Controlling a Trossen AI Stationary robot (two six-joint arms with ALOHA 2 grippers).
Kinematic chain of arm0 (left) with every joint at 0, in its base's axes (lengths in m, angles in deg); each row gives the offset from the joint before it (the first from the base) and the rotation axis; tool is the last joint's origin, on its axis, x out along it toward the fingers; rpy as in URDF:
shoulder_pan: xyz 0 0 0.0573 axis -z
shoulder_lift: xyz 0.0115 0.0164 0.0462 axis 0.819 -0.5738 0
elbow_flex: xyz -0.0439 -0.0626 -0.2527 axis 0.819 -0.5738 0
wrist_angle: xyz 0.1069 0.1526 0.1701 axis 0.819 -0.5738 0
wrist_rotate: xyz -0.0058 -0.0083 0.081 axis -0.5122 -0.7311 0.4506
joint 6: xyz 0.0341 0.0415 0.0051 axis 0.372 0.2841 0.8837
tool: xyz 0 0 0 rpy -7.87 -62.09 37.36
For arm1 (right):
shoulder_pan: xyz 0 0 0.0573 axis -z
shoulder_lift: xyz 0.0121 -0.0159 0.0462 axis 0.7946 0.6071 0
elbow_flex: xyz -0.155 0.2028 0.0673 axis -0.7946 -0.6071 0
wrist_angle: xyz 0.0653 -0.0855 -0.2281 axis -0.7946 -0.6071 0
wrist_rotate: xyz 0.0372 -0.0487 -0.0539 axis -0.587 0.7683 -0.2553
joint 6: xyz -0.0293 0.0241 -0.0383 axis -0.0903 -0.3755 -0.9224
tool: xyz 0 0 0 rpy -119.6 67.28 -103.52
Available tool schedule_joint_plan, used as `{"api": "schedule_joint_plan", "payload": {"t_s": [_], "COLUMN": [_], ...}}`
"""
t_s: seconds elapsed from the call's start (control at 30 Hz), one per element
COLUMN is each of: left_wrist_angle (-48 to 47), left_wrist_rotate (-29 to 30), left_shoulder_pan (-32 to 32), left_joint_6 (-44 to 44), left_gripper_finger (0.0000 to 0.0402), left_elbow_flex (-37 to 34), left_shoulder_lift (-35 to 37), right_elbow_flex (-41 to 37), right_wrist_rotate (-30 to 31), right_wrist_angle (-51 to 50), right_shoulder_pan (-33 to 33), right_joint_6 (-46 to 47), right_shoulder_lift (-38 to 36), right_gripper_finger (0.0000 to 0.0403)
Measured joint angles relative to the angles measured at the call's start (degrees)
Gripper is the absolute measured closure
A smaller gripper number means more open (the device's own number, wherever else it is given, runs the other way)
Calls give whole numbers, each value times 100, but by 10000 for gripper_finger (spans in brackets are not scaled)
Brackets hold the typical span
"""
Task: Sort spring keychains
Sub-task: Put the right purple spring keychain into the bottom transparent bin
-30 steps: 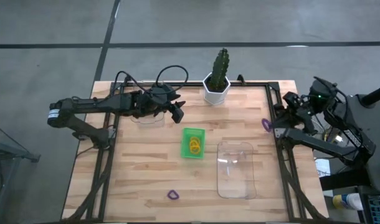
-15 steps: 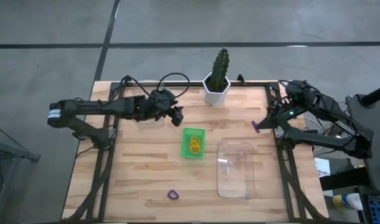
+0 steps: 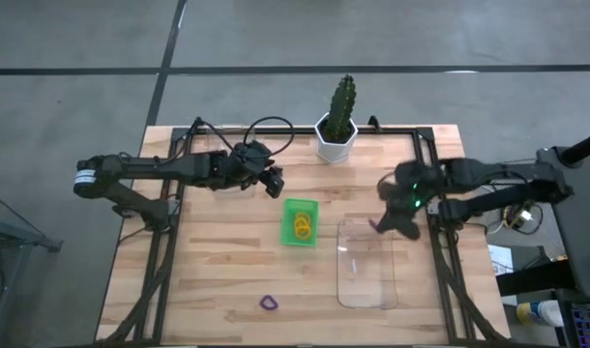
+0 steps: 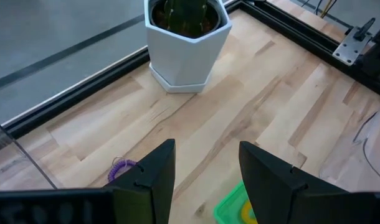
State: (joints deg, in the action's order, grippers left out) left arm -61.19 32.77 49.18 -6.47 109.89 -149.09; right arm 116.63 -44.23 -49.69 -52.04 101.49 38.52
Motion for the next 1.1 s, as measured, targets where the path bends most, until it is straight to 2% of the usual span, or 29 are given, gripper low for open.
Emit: {"api": "schedule_joint_plan", "payload": {"t_s": [0.2, 0.37, 0.8, 1.1], "left_wrist_angle": [-1, -2, -4, -17], "left_wrist_rotate": [2, 4, -204, -254], "left_shoulder_pan": [0, 0, 0, 0], "left_joint_6": [13, 15, 28, 151], "left_gripper_finger": [232, 232, 232, 232], "left_elbow_flex": [0, 0, 0, 0], "left_shoulder_lift": [0, 0, 0, 2], "right_elbow_flex": [-1, -1, 1, 317], "right_wrist_rotate": [903, 1359, 1718, 2499], "right_wrist_angle": [-15, -32, -36, -164], "right_shoulder_pan": [-1131, -1608, -1683, -1684], "right_joint_6": [431, 805, 861, 1124], "right_shoulder_lift": [661, 1332, 3359, 3874], "right_gripper_finger": [390, 390, 390, 390]}}
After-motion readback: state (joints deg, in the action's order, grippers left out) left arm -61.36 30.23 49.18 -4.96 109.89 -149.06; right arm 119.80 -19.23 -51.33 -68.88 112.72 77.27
